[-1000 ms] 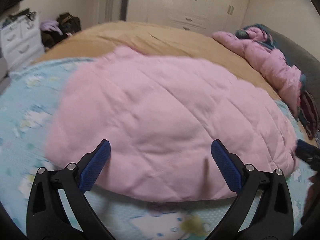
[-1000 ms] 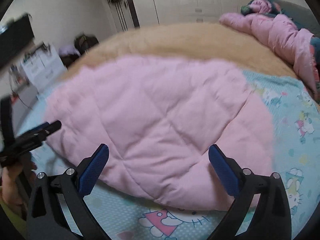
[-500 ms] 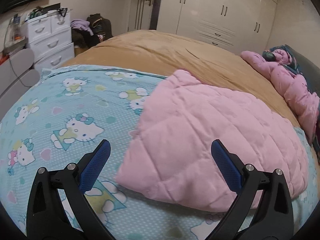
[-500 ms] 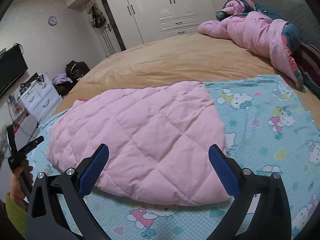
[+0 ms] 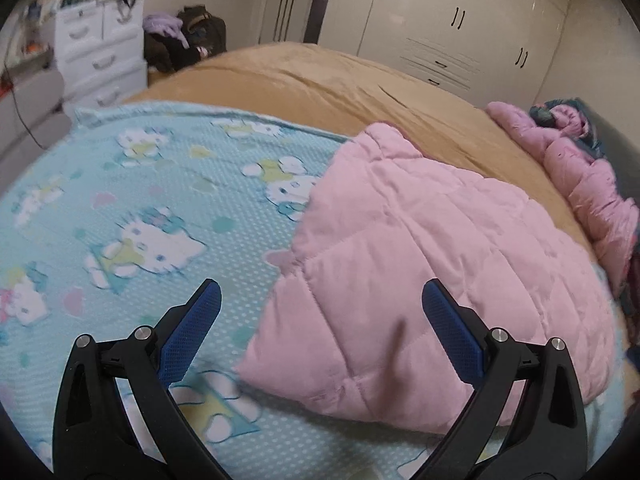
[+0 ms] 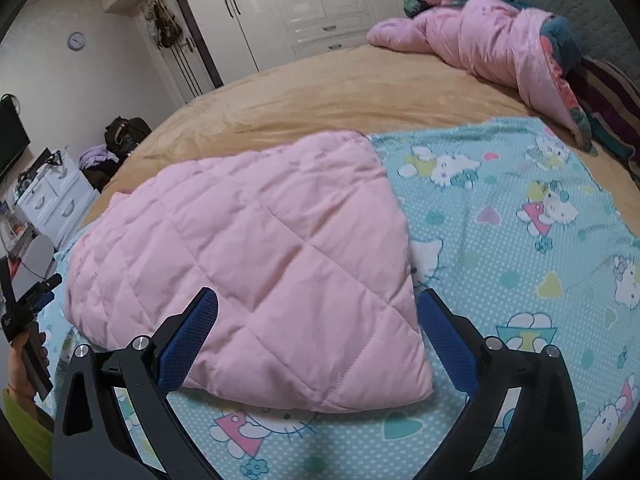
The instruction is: Fold large clothes
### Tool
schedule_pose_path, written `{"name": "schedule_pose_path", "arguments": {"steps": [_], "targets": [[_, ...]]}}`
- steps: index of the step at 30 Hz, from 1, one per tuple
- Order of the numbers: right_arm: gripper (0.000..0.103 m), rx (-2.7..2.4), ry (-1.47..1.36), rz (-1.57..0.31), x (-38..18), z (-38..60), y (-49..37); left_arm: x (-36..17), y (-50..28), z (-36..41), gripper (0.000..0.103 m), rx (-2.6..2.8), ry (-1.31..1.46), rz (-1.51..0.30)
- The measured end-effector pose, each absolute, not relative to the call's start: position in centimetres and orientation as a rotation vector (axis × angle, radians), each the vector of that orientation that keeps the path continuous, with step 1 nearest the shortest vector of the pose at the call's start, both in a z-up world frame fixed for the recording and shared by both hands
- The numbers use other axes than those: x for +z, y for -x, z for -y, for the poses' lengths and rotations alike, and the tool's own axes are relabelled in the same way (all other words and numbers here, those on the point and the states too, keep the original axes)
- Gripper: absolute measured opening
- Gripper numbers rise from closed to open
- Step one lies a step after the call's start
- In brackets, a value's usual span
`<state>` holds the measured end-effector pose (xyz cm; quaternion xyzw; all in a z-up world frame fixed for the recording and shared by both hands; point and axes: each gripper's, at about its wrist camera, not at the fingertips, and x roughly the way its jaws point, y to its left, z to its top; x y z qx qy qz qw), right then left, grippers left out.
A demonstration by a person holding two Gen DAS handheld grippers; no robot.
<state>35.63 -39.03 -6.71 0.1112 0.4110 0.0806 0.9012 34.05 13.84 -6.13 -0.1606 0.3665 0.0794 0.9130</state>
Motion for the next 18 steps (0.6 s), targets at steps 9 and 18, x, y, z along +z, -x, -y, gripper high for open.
{"name": "schedule_pose_path", "arguments": {"steps": [9, 18], "targets": [[0.099, 0.228, -0.386, -1.028, -12.9, 40.6, -39.0, -10.9, -36.4, -14.7, 0.095, 0.046, 0.52, -0.814], [0.099, 0.369, -0.535, -1.054, -16.0, 41.3, -41.9, -12.3, -37.4, -14.9, 0.09, -0.046, 0.592, -0.801]]}}
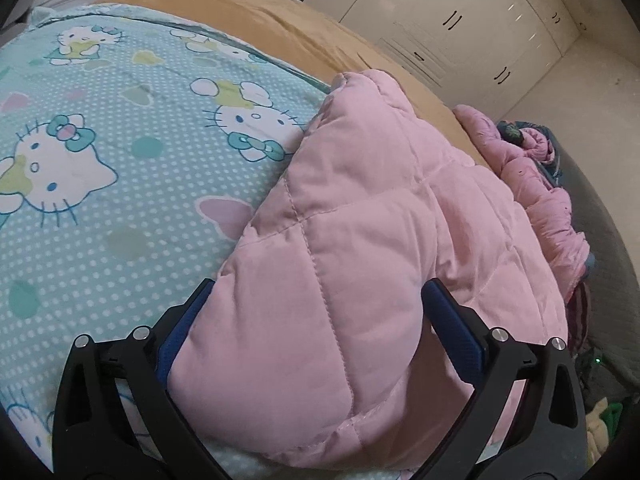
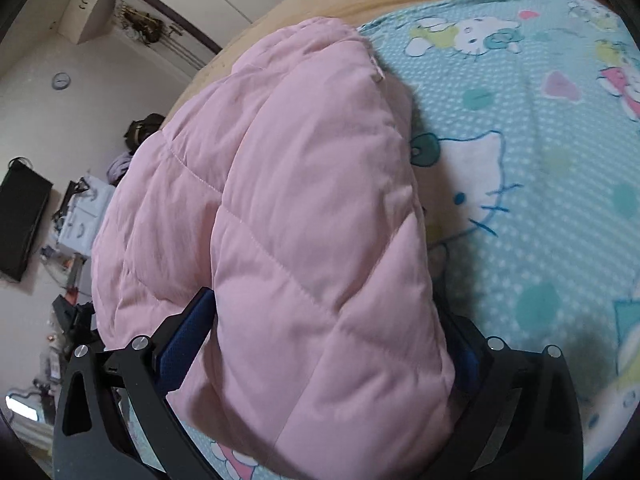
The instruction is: Fold large clothes
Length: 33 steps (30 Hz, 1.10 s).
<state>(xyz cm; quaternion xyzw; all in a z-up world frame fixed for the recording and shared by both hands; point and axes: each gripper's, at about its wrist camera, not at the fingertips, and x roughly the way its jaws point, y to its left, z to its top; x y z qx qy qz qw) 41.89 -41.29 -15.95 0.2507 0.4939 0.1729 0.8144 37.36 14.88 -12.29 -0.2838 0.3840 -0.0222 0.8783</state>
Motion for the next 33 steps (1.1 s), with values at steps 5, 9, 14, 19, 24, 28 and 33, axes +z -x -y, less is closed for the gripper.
{"name": "schedule_pose_path", "arguments": {"steps": [5, 9, 14, 19, 24, 28, 33], "targets": [[0.092, 0.418, -0.553, -1.031, -15.8, 40.8, -42.4, -11.4, -37.5, -14.0, 0.06, -0.075, 0.586, -0.761], [0.062, 0.471, -0.564, -0.983, -14.5, 40.8, -41.8, -9.4, -37.1, -13.2, 0.038, -0.085, 0.55, -0.723], [0.047, 0.537, -0.574, -0.931, -10.9, 40.8, -40.0, -6.6, -36.2, -11.7, 0.03, -0.116, 0.49, -0.696], [0.046, 0.577, -0.529, -0.951, -8.5, 40.6, -38.3, -5.2, -32.7, -10.5, 0.03, -0.135, 0.452, -0.704], [0.046, 0.596, -0.523, -0.99, -8.5, 41.8, -36.0, -4.8, -27.8, -10.4, 0.029, -0.149, 0.448, -0.73], [0.046, 0.613, -0.519, -1.005, -8.5, 42.5, -33.4, -5.0, -24.7, -10.1, 0.029, -0.136, 0.416, -0.748], [0.046, 0.609, -0.508, -1.016, -8.1, 42.5, -31.5, -5.0, -22.7, -10.2, 0.029, -0.125, 0.393, -0.773]]}}
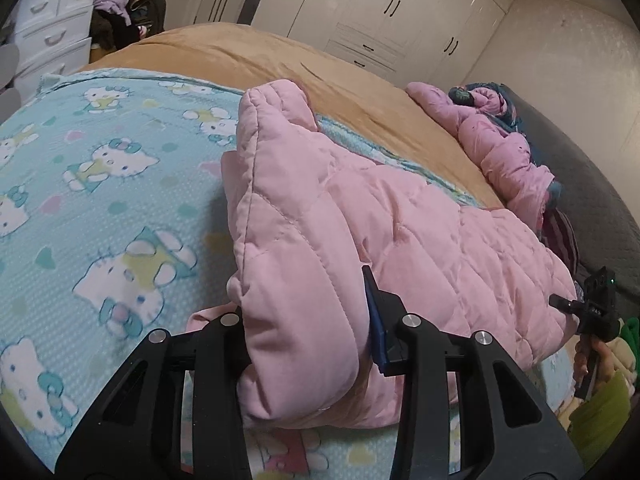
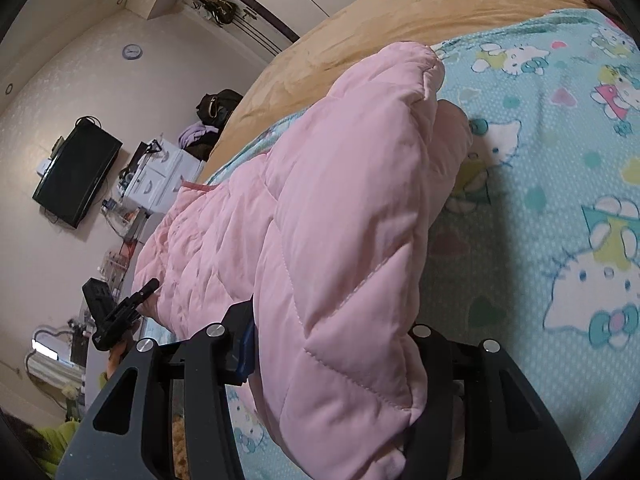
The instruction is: Fold large clothes
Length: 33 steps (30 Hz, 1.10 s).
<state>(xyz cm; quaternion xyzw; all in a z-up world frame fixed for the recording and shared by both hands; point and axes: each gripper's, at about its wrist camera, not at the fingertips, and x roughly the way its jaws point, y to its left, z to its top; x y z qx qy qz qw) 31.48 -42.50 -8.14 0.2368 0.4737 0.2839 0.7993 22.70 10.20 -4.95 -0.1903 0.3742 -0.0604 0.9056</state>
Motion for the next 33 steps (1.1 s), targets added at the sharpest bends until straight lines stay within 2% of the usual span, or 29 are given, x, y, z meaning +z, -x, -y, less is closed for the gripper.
{"name": "schedule_pose_path", "arguments": {"steps": [16, 25, 27, 33], "targets": [[0.049, 0.518, -0.454, -1.094, -9.0, 41.2, -32.8, -5.3, -20.7, -10.2, 0.029, -0.101, 0.387, -0.799], [0.076, 0.382, -0.404, -1.111, -10.6, 40.4, -32.9, -6.1, -21.0, -10.7, 0.03, -0.06, 0.394, -0.835], [0.089, 0.35, -0.371, -1.115, -10.4, 40.2, -32.4, -6.1, -21.0, -10.7, 0.032, -0.054, 0.383, -0.842], [0.099, 0.271, -0.252, -1.059, -8.9, 38.6, -30.6, -6.3, -21.1, -10.5, 0.044, -0.027, 0.352, -0.878]]}}
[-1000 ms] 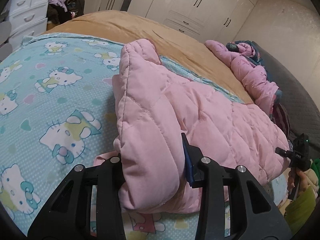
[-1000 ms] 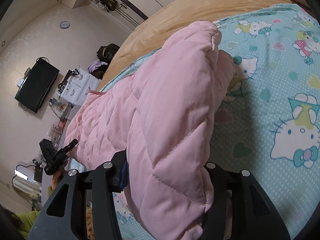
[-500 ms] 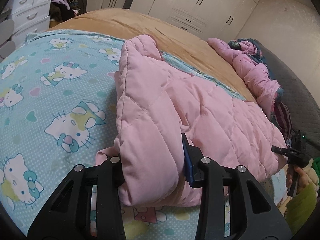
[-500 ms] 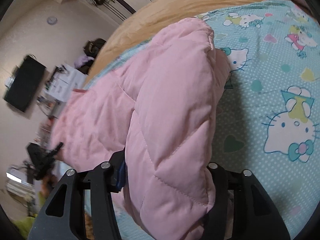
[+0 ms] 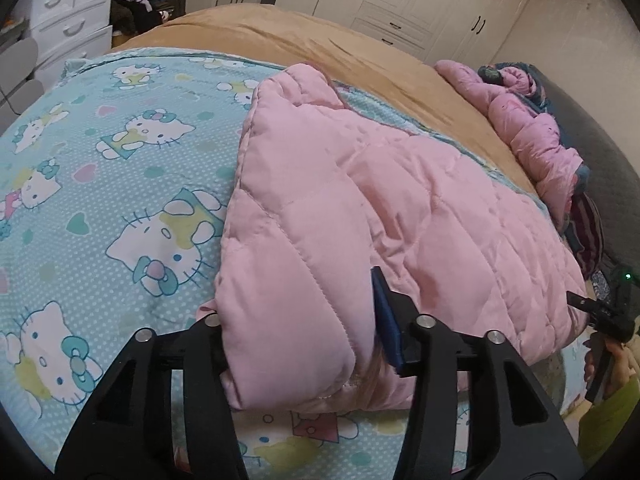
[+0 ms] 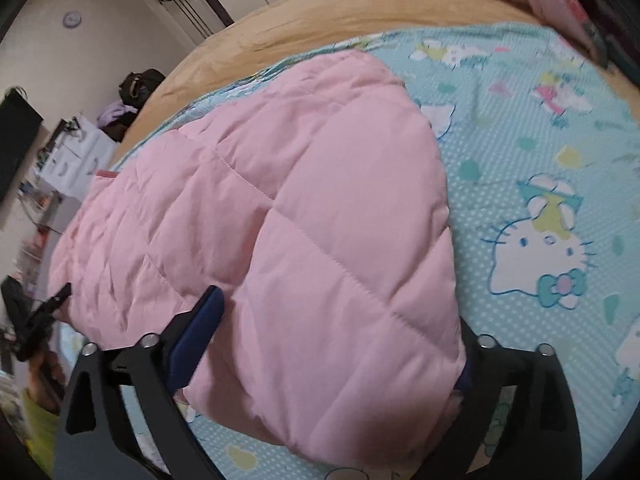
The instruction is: Fold large clothes
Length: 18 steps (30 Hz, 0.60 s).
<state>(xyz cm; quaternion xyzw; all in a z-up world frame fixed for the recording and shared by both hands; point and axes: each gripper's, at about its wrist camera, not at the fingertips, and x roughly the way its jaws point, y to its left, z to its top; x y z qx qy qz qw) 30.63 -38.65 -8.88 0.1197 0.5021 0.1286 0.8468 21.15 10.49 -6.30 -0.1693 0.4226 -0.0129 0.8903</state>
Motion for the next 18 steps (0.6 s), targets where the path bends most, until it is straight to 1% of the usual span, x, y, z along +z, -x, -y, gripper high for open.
{"name": "schedule_pose_path", "arguments": {"steps": [2, 3, 4, 6, 7, 10, 18], "targets": [[0.099, 0.233, -0.231, -1.036, -8.4, 38.4, -30.0, -6.3, -21.1, -10.5, 0.055, -0.019, 0.344, -0.887], [0.099, 0.219, -0.225, -1.026, -8.3, 38.4, -29.8, -6.3, -21.0, -10.4, 0.059, -0.012, 0.334, -0.893], [0.099, 0.198, -0.218, -1.011, -8.0, 38.4, -29.5, -6.3, -20.9, -10.4, 0.065, -0.005, 0.326, -0.899], [0.099, 0.151, -0.197, -0.97, -7.5, 38.6, -28.7, -6.2, -20.6, -10.6, 0.081, 0.022, 0.311, -0.902], [0.099, 0.128, -0.183, -0.942, -6.9, 38.7, -28.4, -5.8, -20.3, -10.7, 0.095, 0.052, 0.291, -0.893], [0.099, 0.126, -0.184, -0.841, -4.8, 39.0, -26.5, -4.5, -19.4, -11.0, 0.094, 0.099, 0.262, -0.867], [0.099, 0.209, -0.122, -0.685, 0.4, 37.3, -21.2, -0.2, -15.9, -10.4, 0.094, 0.088, 0.246, -0.777]]}}
